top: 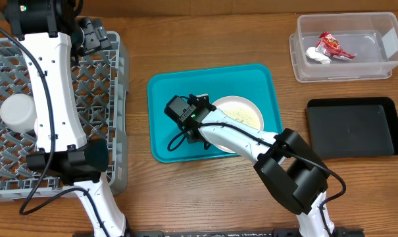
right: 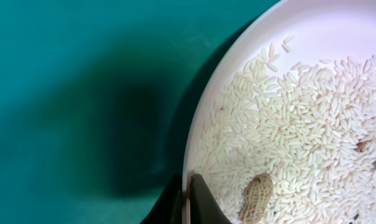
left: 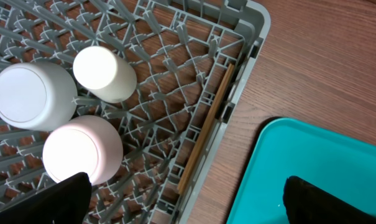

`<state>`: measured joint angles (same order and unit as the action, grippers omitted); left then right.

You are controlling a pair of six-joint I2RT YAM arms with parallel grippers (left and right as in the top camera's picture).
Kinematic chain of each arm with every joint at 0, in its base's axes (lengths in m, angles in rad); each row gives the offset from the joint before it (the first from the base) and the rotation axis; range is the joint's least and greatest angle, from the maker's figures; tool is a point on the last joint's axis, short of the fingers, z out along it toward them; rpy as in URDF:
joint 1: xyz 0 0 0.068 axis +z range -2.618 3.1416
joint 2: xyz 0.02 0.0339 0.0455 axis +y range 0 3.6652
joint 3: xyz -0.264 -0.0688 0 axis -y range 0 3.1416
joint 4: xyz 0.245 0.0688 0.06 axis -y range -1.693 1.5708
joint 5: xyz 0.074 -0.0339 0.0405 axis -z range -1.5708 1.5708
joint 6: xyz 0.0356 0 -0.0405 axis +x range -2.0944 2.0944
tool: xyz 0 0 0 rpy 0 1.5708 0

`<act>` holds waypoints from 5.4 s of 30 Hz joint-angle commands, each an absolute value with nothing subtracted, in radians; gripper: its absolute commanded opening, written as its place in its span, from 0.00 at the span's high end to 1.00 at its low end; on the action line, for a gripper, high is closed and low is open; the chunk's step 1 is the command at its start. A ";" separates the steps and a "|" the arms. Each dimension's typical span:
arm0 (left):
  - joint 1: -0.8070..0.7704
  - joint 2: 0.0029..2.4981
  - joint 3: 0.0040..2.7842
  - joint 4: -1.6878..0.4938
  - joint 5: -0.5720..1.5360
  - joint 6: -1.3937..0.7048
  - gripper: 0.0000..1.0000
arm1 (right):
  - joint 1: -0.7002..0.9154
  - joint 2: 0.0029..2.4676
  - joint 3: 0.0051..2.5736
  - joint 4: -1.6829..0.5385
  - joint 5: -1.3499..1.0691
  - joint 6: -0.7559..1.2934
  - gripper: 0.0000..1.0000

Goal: Sort waste into correct bins and load items into the dishwasher
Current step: 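Lower the right gripper to the plate's left rim and grasp it, then lift the plate and carry it over the black tray, then tilt the plate with the right gripper to pour rice onto the black tray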

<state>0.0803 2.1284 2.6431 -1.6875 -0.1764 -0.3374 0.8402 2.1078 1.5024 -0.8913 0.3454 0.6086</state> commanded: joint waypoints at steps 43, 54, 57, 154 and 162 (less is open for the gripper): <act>0.078 2.137 2.638 -1.689 -0.179 -0.329 0.00 | 0.672 2.122 1.814 -1.292 0.709 0.667 0.96; 0.078 2.138 2.638 -1.689 -0.179 -0.329 0.00 | 0.459 2.108 2.035 -1.425 0.679 0.710 0.96; 0.080 2.138 2.638 -1.689 -0.179 -0.329 0.00 | 0.392 2.098 2.078 -1.434 0.655 0.708 0.96; 0.078 2.138 2.638 -1.690 -0.179 -0.329 0.00 | -0.788 2.076 2.089 -1.523 -0.834 0.113 0.96; 0.078 2.138 2.638 -1.689 -0.179 -0.329 0.00 | -0.789 2.076 2.089 -1.586 -0.916 0.084 0.96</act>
